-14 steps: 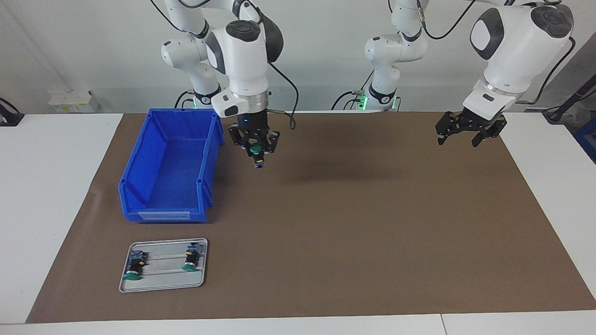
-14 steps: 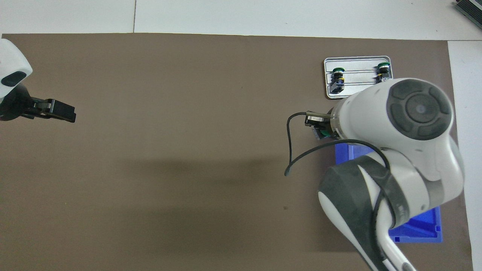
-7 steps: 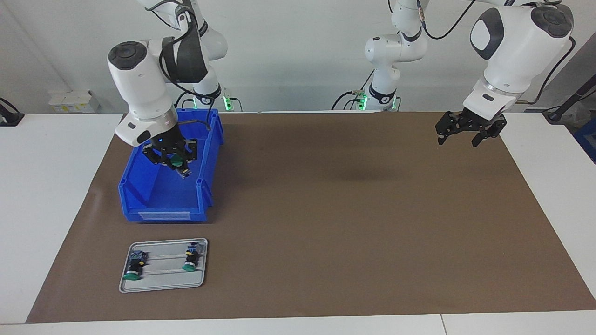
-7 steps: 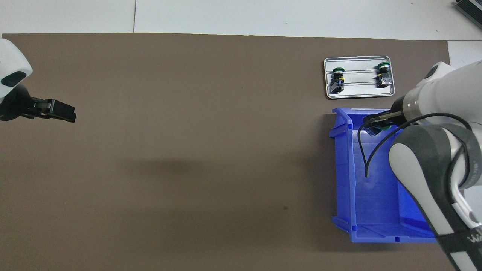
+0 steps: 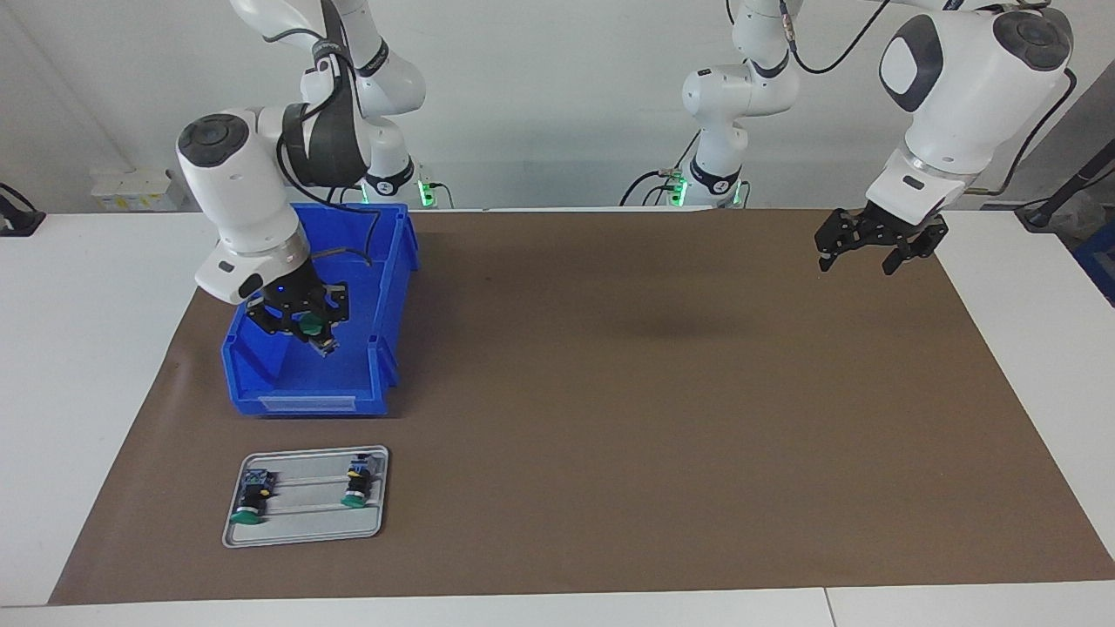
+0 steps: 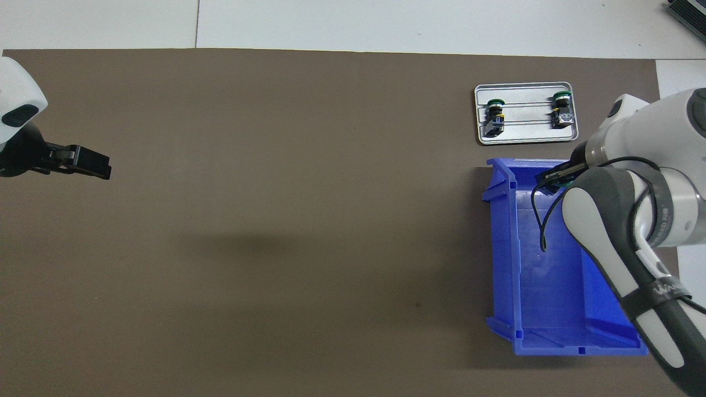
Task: Place and press button with both arms
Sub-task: 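Carry the green part with the right gripper over the blue bin, then open the right gripper to drop the part into the bin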
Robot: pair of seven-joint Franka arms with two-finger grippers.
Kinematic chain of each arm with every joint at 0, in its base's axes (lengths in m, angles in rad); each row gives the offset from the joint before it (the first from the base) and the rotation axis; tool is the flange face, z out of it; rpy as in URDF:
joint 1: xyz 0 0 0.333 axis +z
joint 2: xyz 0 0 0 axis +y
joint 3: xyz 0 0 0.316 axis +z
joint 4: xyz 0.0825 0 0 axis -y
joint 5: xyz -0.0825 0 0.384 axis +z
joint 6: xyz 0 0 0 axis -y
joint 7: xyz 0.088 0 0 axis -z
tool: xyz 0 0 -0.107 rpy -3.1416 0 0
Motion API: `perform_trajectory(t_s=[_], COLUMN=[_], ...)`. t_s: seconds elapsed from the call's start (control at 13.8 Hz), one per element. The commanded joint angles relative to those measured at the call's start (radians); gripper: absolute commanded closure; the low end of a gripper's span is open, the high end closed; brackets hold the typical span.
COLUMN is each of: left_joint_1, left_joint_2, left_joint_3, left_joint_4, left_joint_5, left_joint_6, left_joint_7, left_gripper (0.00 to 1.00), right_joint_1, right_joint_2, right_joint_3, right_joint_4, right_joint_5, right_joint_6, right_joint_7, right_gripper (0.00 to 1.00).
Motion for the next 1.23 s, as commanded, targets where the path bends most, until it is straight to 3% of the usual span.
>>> perform_trajectory(t_s=[0.0,0.43,0.51,0.65,0.72,0.8,1.01,1.16], left_joint_1=[0.001,0.001,0.001,0.001,0.001,0.001,0.001,0.001], left_joint_2=[-0.027,-0.027,-0.027,-0.027,-0.027,-0.027,-0.027,-0.027], left_joint_3=[-0.001,-0.001,-0.001,-0.001,-0.001,-0.001,-0.001,-0.001], left_joint_4=[-0.035,-0.033,-0.033,-0.033,-0.033,-0.033,-0.033,-0.033], left_joint_5=[0.017,0.017,0.017,0.017,0.017,0.017,0.017,0.017], left_joint_6=[0.010,0.010,0.010,0.010,0.010,0.010,0.010,0.010], left_joint_7=[-0.007,-0.007,-0.007,-0.007,-0.006,-0.007,-0.007,-0.006], left_gripper=[0.00,0.00,0.00,0.00,0.00,0.00,0.00,0.00], right_joint_1=[-0.030,-0.070,-0.070,-0.070,-0.070,-0.070,-0.055,-0.054], right_joint_2=[-0.012,0.017,0.016,0.016,0.017,0.019,0.013,-0.018], right_joint_3=[0.011,0.013,0.013,0.013,0.013,0.013,0.013,0.014], right_joint_4=[-0.091,-0.192,-0.195,-0.195,-0.192,-0.186,-0.160,-0.145], right_joint_5=[0.016,0.019,0.019,0.019,0.020,0.025,0.056,0.056], right_joint_6=[0.107,0.270,0.270,0.270,0.270,0.268,0.256,0.241], right_joint_7=[-0.066,-0.113,-0.112,-0.107,-0.101,-0.086,0.062,0.150], right_gripper=[1.00,1.00,0.95,0.46,0.29,0.18,0.05,0.04])
